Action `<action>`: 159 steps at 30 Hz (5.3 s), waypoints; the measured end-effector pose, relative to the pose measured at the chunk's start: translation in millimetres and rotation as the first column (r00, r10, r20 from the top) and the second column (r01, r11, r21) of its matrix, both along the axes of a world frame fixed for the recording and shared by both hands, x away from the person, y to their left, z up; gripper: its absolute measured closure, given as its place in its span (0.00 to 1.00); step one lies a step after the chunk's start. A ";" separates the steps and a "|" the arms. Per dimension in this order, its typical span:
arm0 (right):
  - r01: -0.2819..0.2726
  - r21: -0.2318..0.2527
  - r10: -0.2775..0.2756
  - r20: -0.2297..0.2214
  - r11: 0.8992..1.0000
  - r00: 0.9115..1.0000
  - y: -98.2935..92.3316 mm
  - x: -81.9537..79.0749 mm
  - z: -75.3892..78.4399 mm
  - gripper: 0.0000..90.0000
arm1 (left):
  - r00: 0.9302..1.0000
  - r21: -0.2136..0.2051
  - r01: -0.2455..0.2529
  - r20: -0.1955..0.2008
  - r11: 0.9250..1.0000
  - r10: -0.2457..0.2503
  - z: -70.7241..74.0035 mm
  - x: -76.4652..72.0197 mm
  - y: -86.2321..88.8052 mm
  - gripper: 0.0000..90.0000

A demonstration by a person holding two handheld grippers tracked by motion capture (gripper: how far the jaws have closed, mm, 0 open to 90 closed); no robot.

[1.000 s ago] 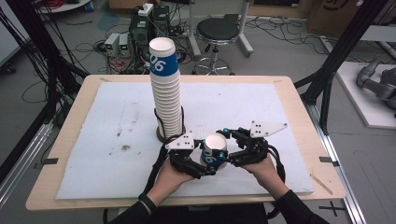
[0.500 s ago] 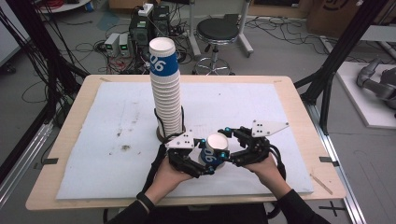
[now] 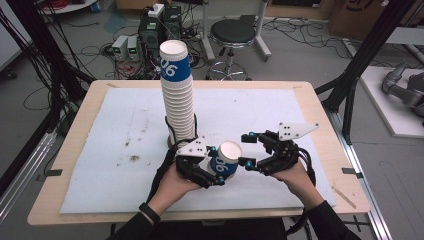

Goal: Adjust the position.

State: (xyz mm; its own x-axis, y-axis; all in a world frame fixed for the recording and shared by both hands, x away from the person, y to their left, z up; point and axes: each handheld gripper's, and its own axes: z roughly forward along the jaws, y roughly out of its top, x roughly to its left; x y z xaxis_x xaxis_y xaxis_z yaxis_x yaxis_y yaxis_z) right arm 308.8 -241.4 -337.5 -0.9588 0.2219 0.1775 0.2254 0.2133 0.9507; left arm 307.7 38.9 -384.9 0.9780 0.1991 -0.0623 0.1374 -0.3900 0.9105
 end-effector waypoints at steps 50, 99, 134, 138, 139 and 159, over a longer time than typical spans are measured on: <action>-0.036 0.042 0.037 -0.040 0.998 0.999 -3.6 4.7 -3.3 0.34 | 0.999 -0.286 -0.031 0.006 0.958 0.034 7.4 -2.4 14.4 0.16; -0.044 -0.186 0.047 0.017 0.982 0.999 7.2 3.4 -3.6 0.31 | 0.996 0.025 0.019 0.086 0.999 -0.022 35.3 -0.7 15.7 0.20; -0.090 -0.054 0.089 -0.021 0.994 0.996 -6.8 6.0 -5.6 0.28 | 0.996 -0.220 0.077 -0.026 0.973 -0.085 33.5 8.8 25.5 0.24; -0.080 -0.116 0.079 -0.016 0.990 0.997 -7.5 7.5 -2.4 0.23 | 0.997 -0.148 0.079 -0.011 0.986 -0.082 39.8 9.5 26.8 0.24; -0.083 -0.130 0.082 -0.009 0.988 0.997 -7.7 7.0 -1.0 0.22 | 0.997 -0.123 0.080 -0.011 0.989 -0.081 41.3 9.5 26.7 0.24; -0.101 -0.415 0.141 0.068 0.904 0.988 20.7 -1.7 -9.6 0.32 | 0.990 0.170 0.135 0.015 0.976 -0.139 57.0 8.8 0.3 0.24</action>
